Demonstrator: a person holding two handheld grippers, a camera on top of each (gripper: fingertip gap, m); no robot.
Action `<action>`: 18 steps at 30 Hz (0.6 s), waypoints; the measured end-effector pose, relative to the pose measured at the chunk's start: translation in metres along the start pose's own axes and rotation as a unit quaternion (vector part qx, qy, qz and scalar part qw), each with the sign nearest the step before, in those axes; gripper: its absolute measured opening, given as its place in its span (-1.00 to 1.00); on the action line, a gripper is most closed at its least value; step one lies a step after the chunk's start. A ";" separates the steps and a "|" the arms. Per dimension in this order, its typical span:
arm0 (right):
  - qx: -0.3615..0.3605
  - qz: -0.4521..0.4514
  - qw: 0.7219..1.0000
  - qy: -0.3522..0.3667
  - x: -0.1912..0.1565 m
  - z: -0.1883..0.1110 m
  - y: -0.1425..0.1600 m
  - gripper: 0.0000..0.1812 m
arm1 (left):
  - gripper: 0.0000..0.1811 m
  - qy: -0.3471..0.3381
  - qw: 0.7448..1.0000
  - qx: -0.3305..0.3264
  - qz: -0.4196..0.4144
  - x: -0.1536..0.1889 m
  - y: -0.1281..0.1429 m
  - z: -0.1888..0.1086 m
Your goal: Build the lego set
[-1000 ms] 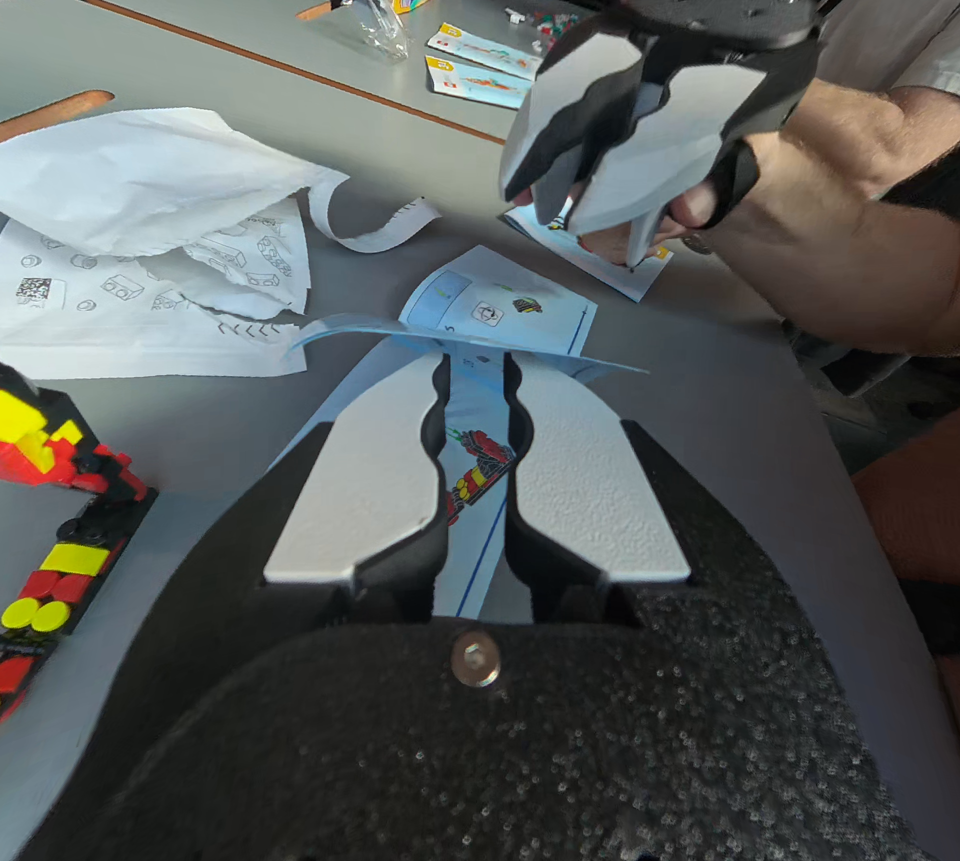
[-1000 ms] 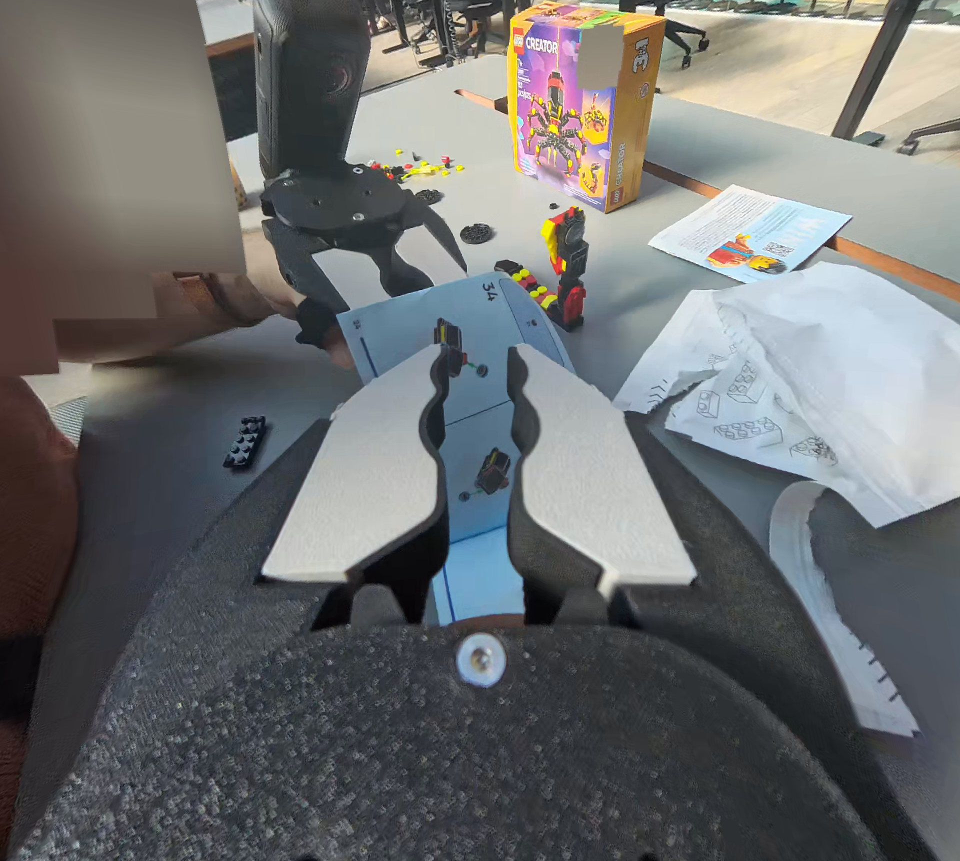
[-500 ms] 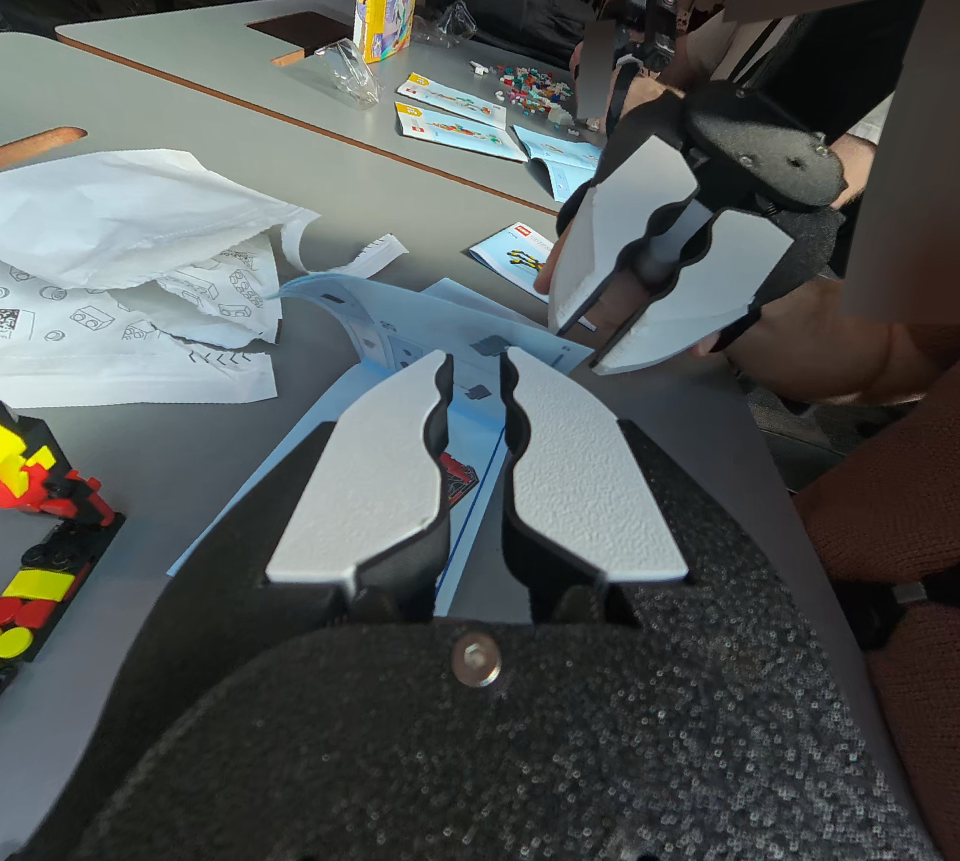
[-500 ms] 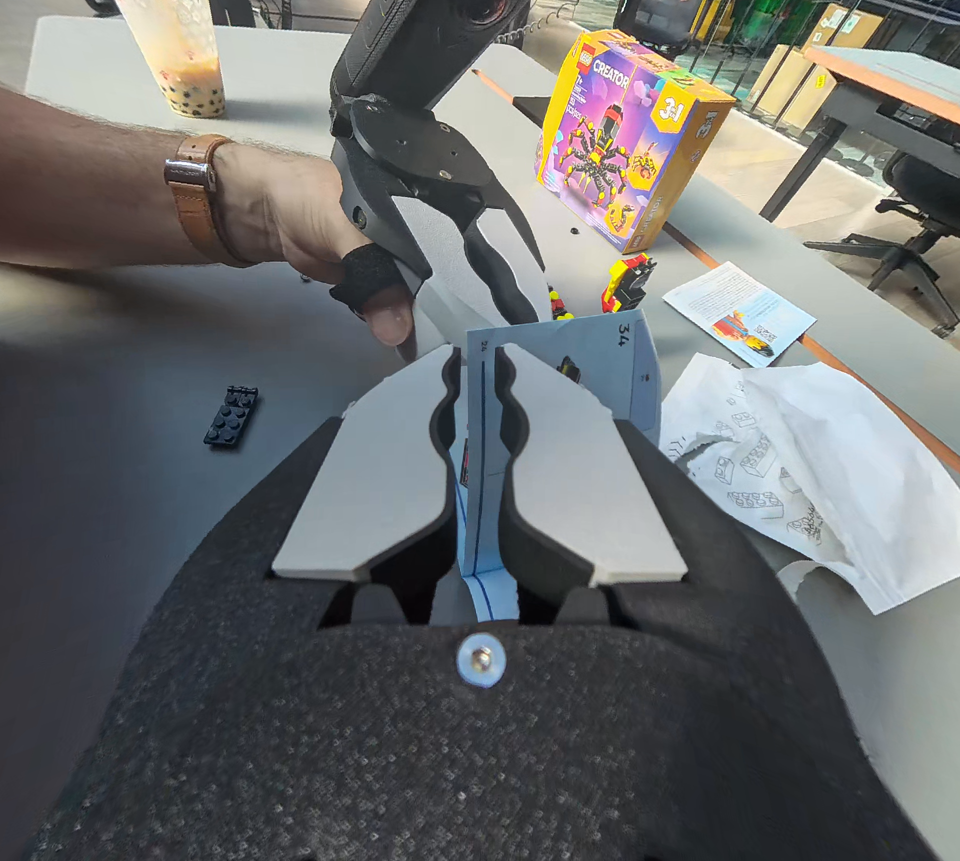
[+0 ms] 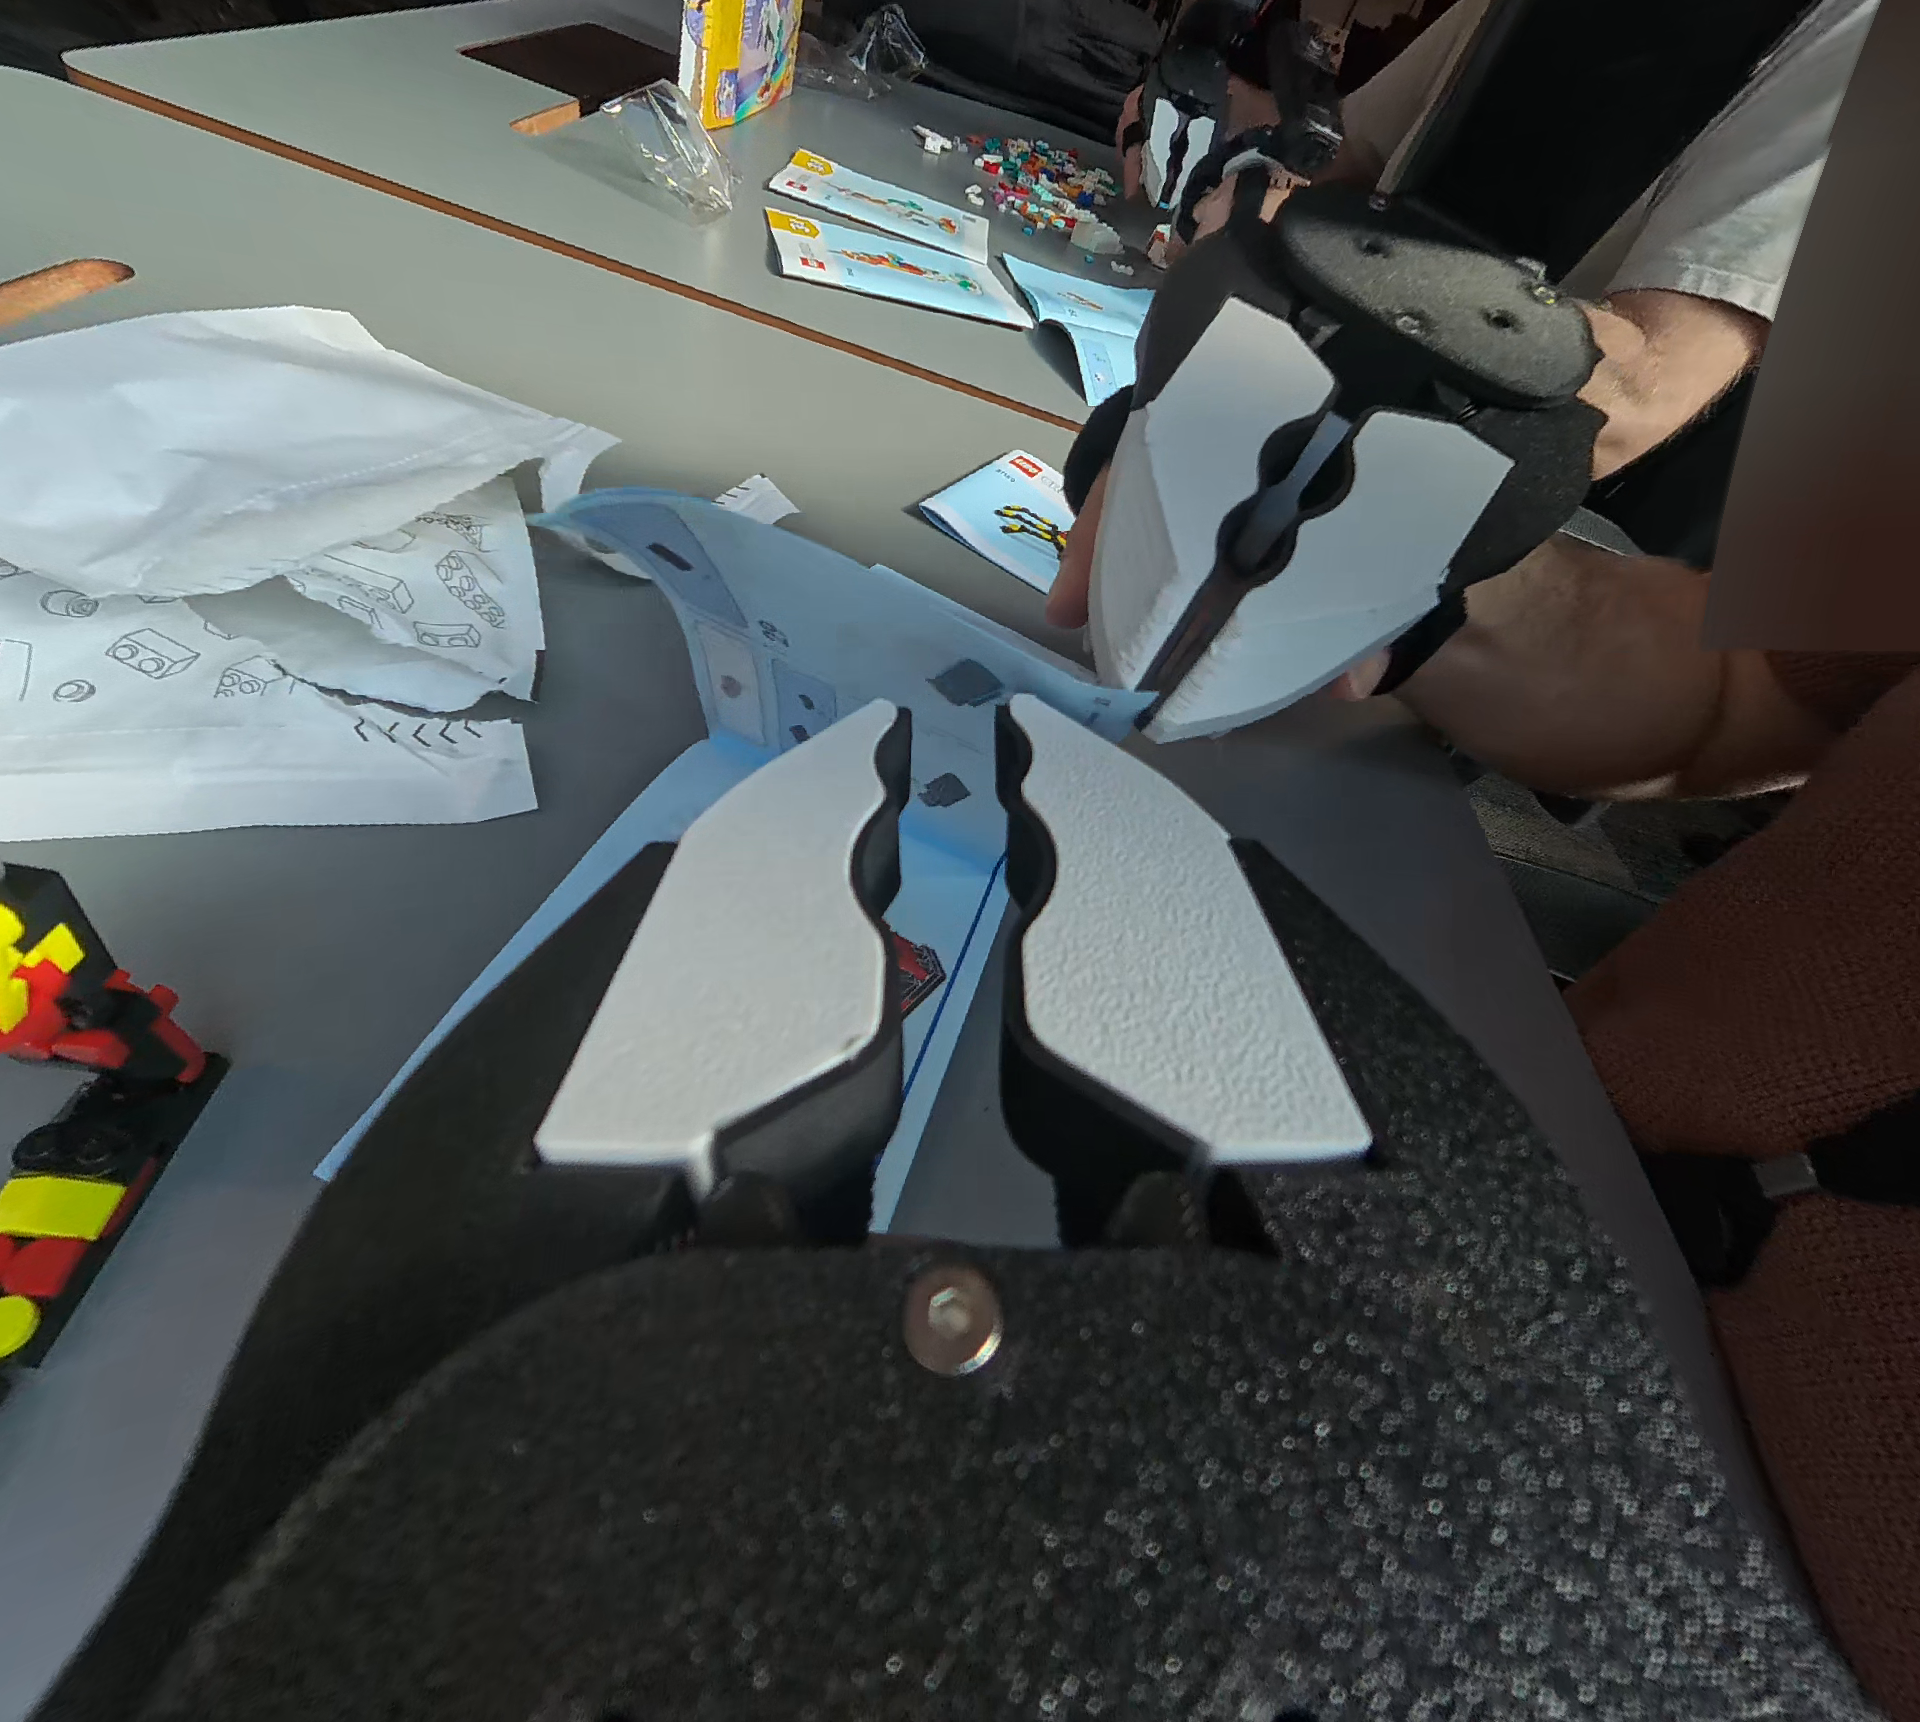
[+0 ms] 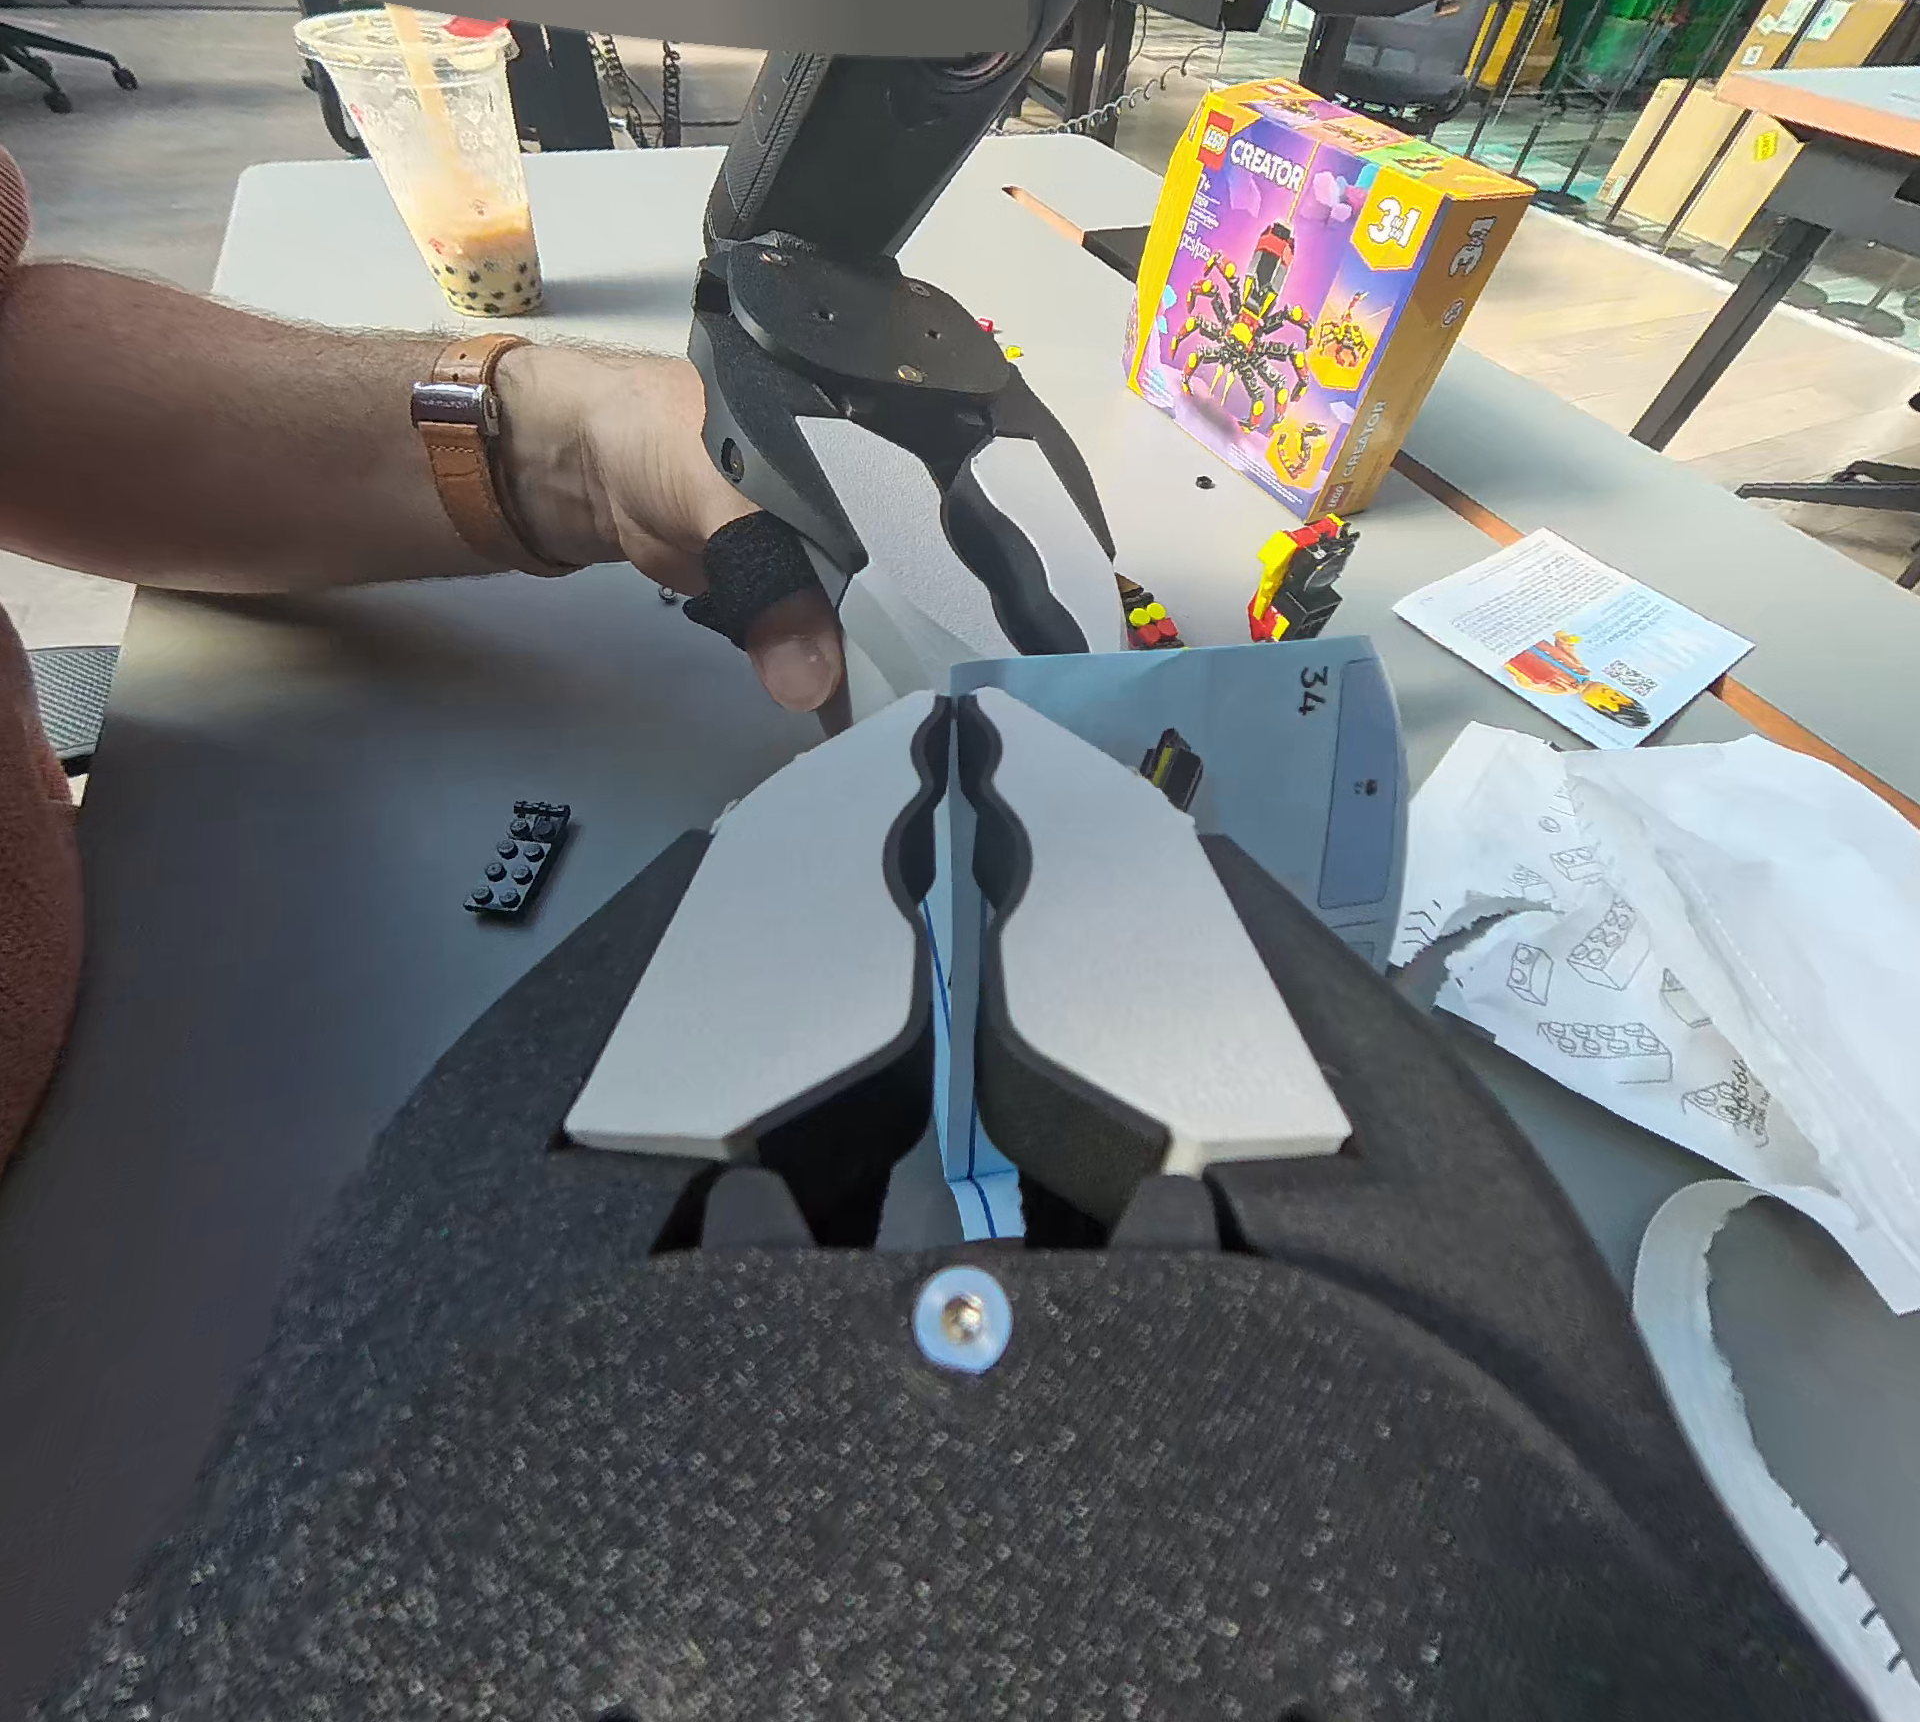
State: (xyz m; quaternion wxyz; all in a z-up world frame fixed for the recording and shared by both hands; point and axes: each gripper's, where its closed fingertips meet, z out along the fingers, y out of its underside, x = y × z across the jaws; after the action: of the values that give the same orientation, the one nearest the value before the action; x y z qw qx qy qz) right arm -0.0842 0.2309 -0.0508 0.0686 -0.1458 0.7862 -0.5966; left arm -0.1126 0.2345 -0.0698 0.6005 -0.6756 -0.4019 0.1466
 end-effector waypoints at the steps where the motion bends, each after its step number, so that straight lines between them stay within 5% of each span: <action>1: 0.000 0.000 1.000 -0.002 0.000 0.000 0.000 -0.98 | -0.83 0.000 1.000 0.000 0.000 0.000 0.000 0.000; 18: 0.005 0.013 1.000 -0.020 -0.003 0.000 0.001 -0.96 | -0.84 0.006 1.000 -0.004 -0.001 0.001 0.001 0.000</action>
State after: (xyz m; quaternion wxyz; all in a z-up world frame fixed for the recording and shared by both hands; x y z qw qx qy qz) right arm -0.0816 0.2327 -0.0523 0.0929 -0.1474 0.7832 -0.5969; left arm -0.1116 0.2355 -0.0709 0.6005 -0.6782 -0.3997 0.1404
